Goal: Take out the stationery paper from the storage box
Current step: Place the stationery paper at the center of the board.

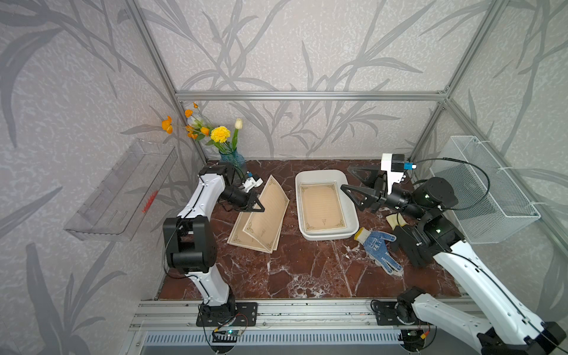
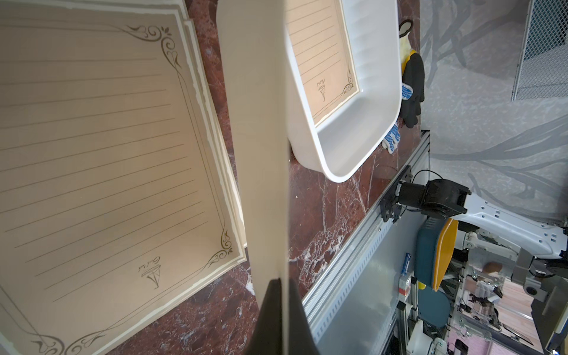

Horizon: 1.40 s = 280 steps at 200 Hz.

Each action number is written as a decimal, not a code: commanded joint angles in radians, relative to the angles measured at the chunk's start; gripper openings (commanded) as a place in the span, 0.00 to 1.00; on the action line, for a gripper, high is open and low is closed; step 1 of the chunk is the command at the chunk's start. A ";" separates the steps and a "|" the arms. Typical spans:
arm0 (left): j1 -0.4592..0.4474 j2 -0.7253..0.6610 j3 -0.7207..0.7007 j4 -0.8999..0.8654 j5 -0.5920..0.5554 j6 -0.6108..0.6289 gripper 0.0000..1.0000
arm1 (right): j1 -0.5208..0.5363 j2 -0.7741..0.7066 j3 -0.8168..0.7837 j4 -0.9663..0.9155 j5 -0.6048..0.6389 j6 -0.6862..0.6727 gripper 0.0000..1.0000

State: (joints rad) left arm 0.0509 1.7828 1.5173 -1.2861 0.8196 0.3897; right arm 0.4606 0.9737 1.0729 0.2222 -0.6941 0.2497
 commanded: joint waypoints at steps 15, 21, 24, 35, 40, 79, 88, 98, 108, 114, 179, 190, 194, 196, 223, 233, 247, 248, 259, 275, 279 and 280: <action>0.007 0.057 0.035 -0.064 -0.027 0.032 0.00 | -0.002 -0.003 0.005 0.026 -0.004 0.004 0.74; 0.008 0.068 0.044 -0.069 -0.033 0.032 0.00 | -0.003 0.001 0.003 0.034 -0.004 0.014 0.74; 0.008 0.074 0.048 -0.072 -0.034 0.032 0.00 | -0.002 0.004 0.002 0.038 -0.005 0.019 0.74; 0.012 0.094 0.067 -0.077 -0.037 0.029 0.00 | 0.000 0.014 0.005 0.048 -0.011 0.028 0.74; 0.016 0.100 0.073 -0.079 -0.033 0.030 0.00 | 0.000 0.017 0.005 0.048 -0.011 0.029 0.74; 0.051 0.087 0.076 -0.058 0.064 0.043 0.00 | 0.003 0.022 0.016 0.025 -0.001 0.013 0.74; 0.062 0.083 0.069 -0.047 0.073 0.035 0.00 | 0.002 0.022 0.016 0.023 0.001 0.011 0.74; 0.073 0.083 0.063 -0.038 0.075 0.027 0.00 | 0.003 0.023 0.016 0.021 0.002 0.007 0.74; 0.084 0.086 0.057 -0.034 0.069 0.020 0.00 | 0.003 0.026 0.018 0.021 0.004 0.005 0.74; 0.089 0.089 0.052 -0.028 0.061 0.014 0.00 | 0.003 0.029 0.019 0.022 0.004 0.005 0.74; 0.102 0.128 0.023 0.031 0.007 -0.053 0.00 | 0.005 0.049 0.032 0.022 -0.009 -0.002 0.74; 0.105 0.132 0.014 0.046 0.006 -0.061 0.00 | 0.005 0.049 0.031 0.019 -0.010 -0.003 0.74; 0.107 0.135 0.011 0.054 0.004 -0.064 0.00 | 0.006 0.049 0.030 0.019 -0.010 -0.004 0.74; 0.107 0.137 0.010 0.057 0.002 -0.066 0.00 | 0.006 0.048 0.030 0.017 -0.010 -0.004 0.74; 0.119 0.155 -0.005 0.079 -0.014 -0.084 0.00 | 0.007 0.046 0.030 0.004 -0.013 -0.010 0.74; 0.121 0.160 -0.008 0.085 -0.021 -0.092 0.00 | 0.006 0.045 0.031 0.002 -0.015 -0.013 0.74; 0.125 0.162 -0.008 0.089 -0.024 -0.095 0.00 | 0.007 0.045 0.030 0.002 -0.012 -0.014 0.74; 0.125 0.162 -0.008 0.089 -0.025 -0.095 0.00 | 0.007 0.045 0.030 0.002 -0.012 -0.014 0.74; 0.131 0.161 -0.010 0.100 -0.033 -0.106 0.00 | 0.009 0.046 0.030 0.003 -0.012 -0.013 0.74; 0.139 0.164 -0.014 0.113 -0.064 -0.127 0.00 | 0.010 0.048 0.032 0.002 -0.012 -0.016 0.74; 0.141 0.167 -0.014 0.114 -0.075 -0.130 0.00 | 0.010 0.049 0.033 0.002 -0.012 -0.016 0.74; 0.141 0.167 -0.014 0.115 -0.077 -0.130 0.00 | 0.011 0.049 0.034 0.002 -0.012 -0.017 0.74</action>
State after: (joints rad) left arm 0.1772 1.9411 1.5154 -1.1893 0.7948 0.2893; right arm 0.4644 1.0260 1.0744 0.2188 -0.6941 0.2432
